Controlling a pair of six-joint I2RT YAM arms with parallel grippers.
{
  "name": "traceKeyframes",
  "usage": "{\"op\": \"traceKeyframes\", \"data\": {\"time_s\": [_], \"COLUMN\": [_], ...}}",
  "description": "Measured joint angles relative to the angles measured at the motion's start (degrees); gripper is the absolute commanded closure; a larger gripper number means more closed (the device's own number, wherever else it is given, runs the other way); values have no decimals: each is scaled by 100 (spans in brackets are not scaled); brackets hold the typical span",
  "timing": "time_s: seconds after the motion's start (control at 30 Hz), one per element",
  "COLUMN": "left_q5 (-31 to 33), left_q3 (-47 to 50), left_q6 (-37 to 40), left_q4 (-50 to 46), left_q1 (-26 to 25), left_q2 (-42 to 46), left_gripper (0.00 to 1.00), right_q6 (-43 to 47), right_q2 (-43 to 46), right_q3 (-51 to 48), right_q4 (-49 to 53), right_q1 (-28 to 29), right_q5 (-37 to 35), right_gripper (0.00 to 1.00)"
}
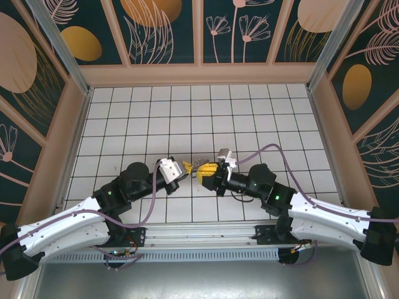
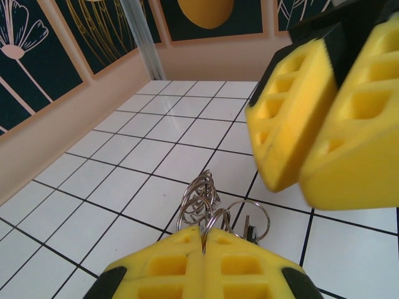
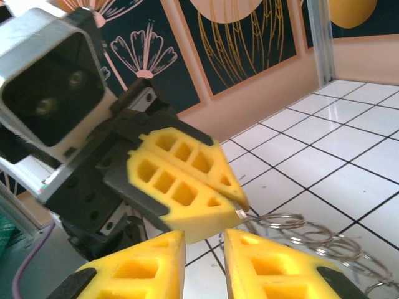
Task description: Put the keys on the keyring
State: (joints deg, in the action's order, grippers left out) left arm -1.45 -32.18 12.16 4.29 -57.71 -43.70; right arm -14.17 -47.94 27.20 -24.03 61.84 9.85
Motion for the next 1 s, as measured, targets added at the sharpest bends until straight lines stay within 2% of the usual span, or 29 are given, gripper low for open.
{"op": "traceKeyframes", "data": {"time_s": [0.17, 0.33, 0.67, 1.0], "left_q5": [-61, -122, -116, -98], "left_q3": [0, 0, 0, 4], "left_q6": [-2, -2, -2, -4], "left_q4": [0, 0, 0, 0], "left_q1": [0, 0, 0, 0], "left_q2": [0, 0, -7, -4], "left_gripper": [100, 100, 100, 100], "right_q6": [-166, -282, -293, -334], "right_q2": [-188, -210, -234, -323], "right_q3": [94, 94, 129, 142], "right_q4": [46, 48, 46, 46], "right_q1": [-195, -262, -267, -295], "right_q5": [146, 267, 522, 638], "right_gripper": [80, 89, 92, 100]}}
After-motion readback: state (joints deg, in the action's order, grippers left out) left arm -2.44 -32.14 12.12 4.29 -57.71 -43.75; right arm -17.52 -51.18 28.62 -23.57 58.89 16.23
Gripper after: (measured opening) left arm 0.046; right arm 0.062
